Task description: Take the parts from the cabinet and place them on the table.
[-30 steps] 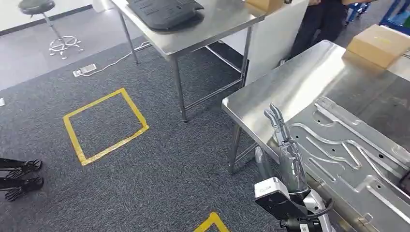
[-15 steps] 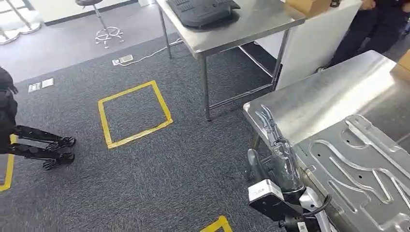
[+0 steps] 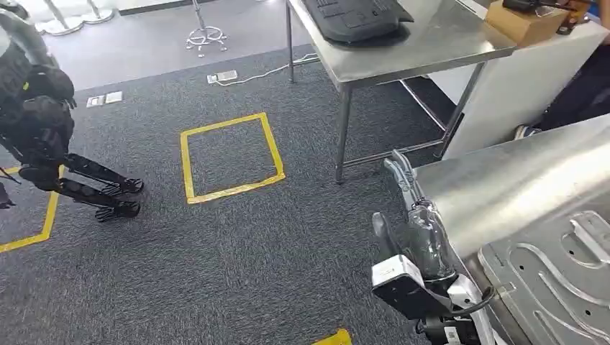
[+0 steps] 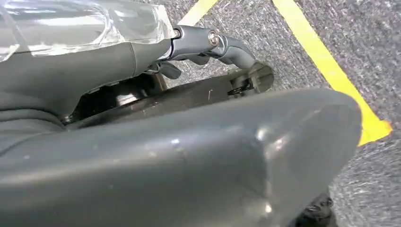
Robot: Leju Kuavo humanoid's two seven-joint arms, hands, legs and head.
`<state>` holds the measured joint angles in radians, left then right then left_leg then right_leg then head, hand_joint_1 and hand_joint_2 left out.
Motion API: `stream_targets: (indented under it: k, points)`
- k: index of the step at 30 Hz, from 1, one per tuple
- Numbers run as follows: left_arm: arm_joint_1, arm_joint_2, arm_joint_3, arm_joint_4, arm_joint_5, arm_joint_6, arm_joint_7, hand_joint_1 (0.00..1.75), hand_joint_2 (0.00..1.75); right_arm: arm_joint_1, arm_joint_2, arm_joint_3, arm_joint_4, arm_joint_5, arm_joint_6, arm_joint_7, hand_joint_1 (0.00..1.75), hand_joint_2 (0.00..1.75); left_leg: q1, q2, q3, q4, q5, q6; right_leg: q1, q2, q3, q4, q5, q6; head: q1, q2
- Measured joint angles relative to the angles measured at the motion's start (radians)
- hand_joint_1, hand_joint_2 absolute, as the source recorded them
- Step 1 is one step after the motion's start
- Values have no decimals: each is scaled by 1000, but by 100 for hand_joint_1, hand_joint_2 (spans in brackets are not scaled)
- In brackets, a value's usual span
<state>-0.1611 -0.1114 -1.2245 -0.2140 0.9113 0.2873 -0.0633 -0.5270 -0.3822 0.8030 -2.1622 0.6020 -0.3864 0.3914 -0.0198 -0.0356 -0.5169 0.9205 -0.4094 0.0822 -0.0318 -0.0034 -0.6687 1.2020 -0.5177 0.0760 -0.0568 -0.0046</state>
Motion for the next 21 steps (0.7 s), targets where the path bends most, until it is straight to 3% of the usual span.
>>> stream_targets:
  k: [2, 3, 4, 7, 8, 9, 10, 12, 13, 14, 15, 16, 17, 18, 19, 21]
  points:
    - [-1, -1, -3, 0, 0, 0, 0, 0, 0, -12, -11, -9, -9, -6, 3, 16, 0, 0, 9, -18, 5, 16, -15, -16, -14, 10, 71, -174, 96, 17, 0, 0]
    - [-3, 1, -4, 0, 0, 2, 0, 0, 0, -15, -16, -13, -10, -6, 7, 20, 0, 0, 0, -22, -9, 31, -28, -27, -17, 41, 86, -202, 80, 26, 0, 0]
    - [-6, 0, -6, 0, 0, 3, 2, 0, 0, -24, -19, -16, -16, -6, 11, 29, 0, 0, 5, -27, -16, 44, -38, -27, -16, 37, 83, -204, 78, -1, 0, 0]
    - [-5, 0, -6, 0, -1, 6, 4, 0, 0, -37, -22, -23, -21, -6, 17, 40, 0, 0, 9, -36, -17, 43, -40, -29, -11, 20, 83, -202, 73, -26, 0, 0]
    - [-5, 0, -6, 0, 0, 6, 5, 0, 0, -40, -23, -26, -24, -6, 18, 43, 0, 0, 10, -17, -17, 58, -48, -35, -10, 15, 86, -204, 74, -32, 0, 0]
    - [-5, -2, -8, 0, 0, 6, 5, 0, 0, -45, -26, -28, -25, -5, 20, 44, 0, 0, 10, 8, -42, 107, -78, -44, -10, 9, 88, -204, 72, -38, -1, 0]
    - [-8, -2, -8, 0, 0, 8, 5, 0, 0, -46, -27, -31, -27, -5, 21, 44, 0, 0, 13, 19, -76, 180, -115, -50, -9, 5, 89, -204, 70, -41, -1, 0]
    - [-19, -2, -7, 0, 0, 8, 5, 0, 0, -47, -30, -32, -28, -5, 24, 46, 0, 0, 15, 27, -153, 342, -177, -55, -7, -10, 90, -204, 67, -44, -1, 0]
    - [-22, -2, -7, 0, 0, 8, 5, 0, 0, -47, -31, -32, -28, -4, 25, 46, 0, 0, 14, 28, -171, 377, -179, -54, -6, -17, 93, -204, 64, -45, -1, 0]
    - [-22, -2, -7, 0, 0, 9, 5, 0, 0, -47, -31, -32, -28, 0, 27, 48, 0, 0, 14, 28, -164, 358, -157, -50, -4, -25, 97, -204, 62, -46, -1, 0]
    - [-20, -2, -7, 0, 1, 9, 5, 0, 0, -48, -31, -32, -29, 5, 27, 50, 0, 0, 13, 30, -138, 301, -120, -44, -3, -33, 101, -204, 59, -45, -1, 0]
    - [-15, -2, -7, 0, 4, 9, 5, 0, 0, -50, -31, -32, -30, 9, 29, 56, 0, 0, 11, 35, -97, 209, -72, -35, -2, -42, 107, -204, 56, -45, -1, 0]
    - [-8, -2, -7, 0, 4, 9, 6, 0, 0, -53, -31, -33, -32, 13, 31, 59, 0, 0, 3, 58, -54, 111, -27, -24, -2, -50, 112, -205, 53, -44, -1, 0]
    - [-1, -2, -7, 0, 5, 10, 8, 0, 0, -53, -35, -34, -34, 15, 31, 62, 0, 0, -11, 109, -31, 55, -24, -15, 0, -57, 115, -207, 50, -40, -1, 0]
    - [0, -1, -7, 0, 6, 11, 8, 0, 0, -53, -37, -34, -34, 17, 35, 66, 0, 0, -18, 109, -32, 43, -29, -14, 3, -66, 113, -209, 49, -35, -1, 0]
    - [-1, 0, -7, 0, 6, 10, 8, 0, 0, -51, -42, -34, -34, 21, 40, 71, 0, 0, -20, 86, -40, 41, -27, -14, 1, -89, 116, -215, 48, -28, -1, 0]
